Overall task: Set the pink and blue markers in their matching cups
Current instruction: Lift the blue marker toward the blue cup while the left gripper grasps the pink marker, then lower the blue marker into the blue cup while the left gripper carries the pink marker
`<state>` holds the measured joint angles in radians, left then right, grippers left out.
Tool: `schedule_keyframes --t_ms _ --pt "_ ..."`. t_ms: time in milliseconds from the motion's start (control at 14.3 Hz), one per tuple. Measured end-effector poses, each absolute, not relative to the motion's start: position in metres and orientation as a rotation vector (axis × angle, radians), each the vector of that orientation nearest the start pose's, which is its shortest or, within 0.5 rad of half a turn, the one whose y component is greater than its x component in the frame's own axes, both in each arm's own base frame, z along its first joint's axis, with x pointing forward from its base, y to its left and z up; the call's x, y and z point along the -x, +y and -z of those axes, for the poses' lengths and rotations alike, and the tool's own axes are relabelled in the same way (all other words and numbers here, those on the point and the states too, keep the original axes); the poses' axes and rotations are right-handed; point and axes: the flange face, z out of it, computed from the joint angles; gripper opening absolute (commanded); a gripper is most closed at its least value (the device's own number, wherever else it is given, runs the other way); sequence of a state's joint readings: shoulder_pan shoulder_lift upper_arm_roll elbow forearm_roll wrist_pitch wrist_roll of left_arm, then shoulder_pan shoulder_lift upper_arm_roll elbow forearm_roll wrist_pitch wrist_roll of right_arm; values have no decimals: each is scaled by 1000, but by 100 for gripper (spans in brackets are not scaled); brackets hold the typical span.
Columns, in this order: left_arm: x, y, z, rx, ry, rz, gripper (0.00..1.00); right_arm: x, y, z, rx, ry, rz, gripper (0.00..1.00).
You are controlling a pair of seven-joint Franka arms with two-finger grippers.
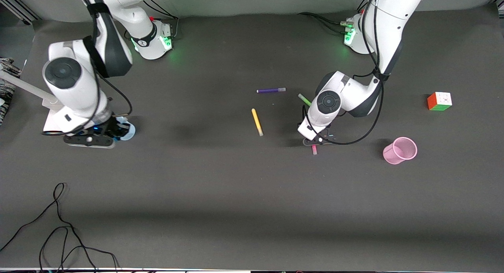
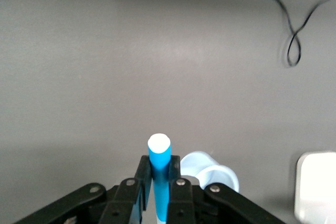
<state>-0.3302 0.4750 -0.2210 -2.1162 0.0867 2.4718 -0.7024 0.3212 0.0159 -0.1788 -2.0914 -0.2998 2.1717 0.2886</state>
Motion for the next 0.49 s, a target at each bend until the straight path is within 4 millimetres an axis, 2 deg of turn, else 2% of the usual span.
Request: schedule_keyframes --t_ms 280,420,490 --pt "-487 -295 -186 3115 -190 -164 0 -533 -3 -402 3311 -196 374 0" --pt "-505 -291 -203 3125 -224 -124 0 -518 -18 -385 3273 -217 463 0" --pt "-517 -287 -219 3118 -247 -121 0 -508 -22 -373 3253 -214 504 0"
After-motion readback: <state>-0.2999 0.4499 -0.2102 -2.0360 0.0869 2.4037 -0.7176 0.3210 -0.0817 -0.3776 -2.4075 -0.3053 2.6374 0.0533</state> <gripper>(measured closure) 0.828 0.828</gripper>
